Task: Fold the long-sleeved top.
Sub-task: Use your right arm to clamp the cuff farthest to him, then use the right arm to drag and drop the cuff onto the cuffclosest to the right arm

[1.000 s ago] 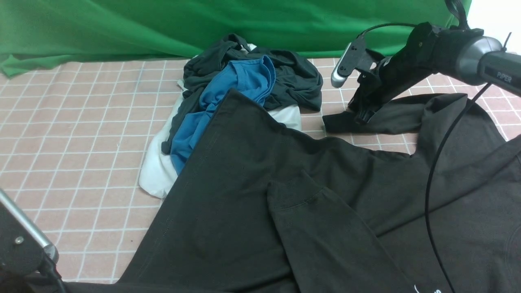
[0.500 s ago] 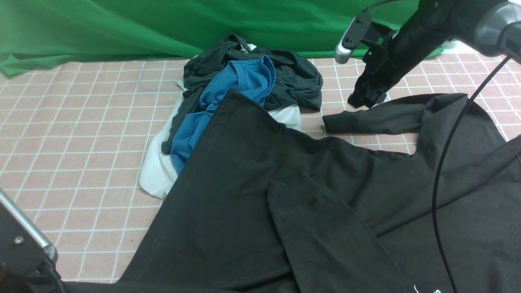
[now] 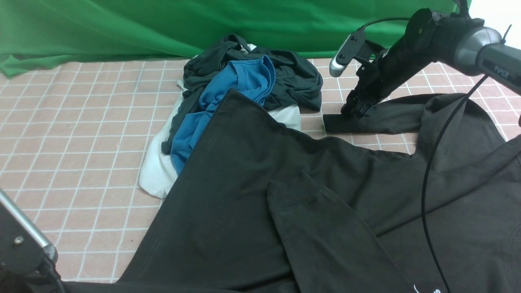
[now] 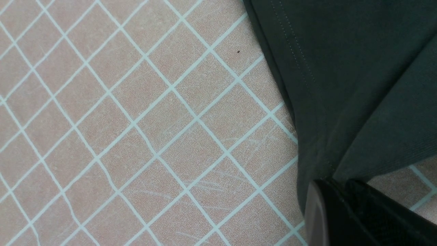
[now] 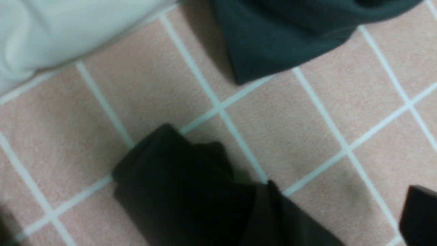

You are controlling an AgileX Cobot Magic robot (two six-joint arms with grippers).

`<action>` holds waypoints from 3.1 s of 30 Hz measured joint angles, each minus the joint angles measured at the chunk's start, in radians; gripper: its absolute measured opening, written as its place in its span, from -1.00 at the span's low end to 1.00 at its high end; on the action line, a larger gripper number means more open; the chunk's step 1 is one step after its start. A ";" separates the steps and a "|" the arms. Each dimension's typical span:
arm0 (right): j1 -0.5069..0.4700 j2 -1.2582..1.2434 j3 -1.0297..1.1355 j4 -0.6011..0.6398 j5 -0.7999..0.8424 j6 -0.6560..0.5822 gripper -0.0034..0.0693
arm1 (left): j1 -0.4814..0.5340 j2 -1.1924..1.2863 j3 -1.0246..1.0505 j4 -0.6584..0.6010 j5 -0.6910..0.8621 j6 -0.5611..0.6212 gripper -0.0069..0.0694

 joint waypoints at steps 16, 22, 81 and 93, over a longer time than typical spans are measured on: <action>0.000 0.046 -0.121 0.020 0.203 0.117 0.67 | 0.000 0.000 0.000 0.000 -0.004 0.000 -0.73; 0.000 0.064 -0.115 0.036 0.204 0.117 0.31 | 0.000 0.000 0.000 0.000 -0.012 0.000 -0.73; 0.053 -0.733 0.394 -0.397 0.263 0.985 -0.68 | 0.000 0.000 0.000 0.001 -0.007 0.000 -0.73; 0.266 -0.882 0.552 -0.405 0.221 1.082 -0.67 | 0.000 0.000 0.000 -0.011 -0.007 0.000 -0.73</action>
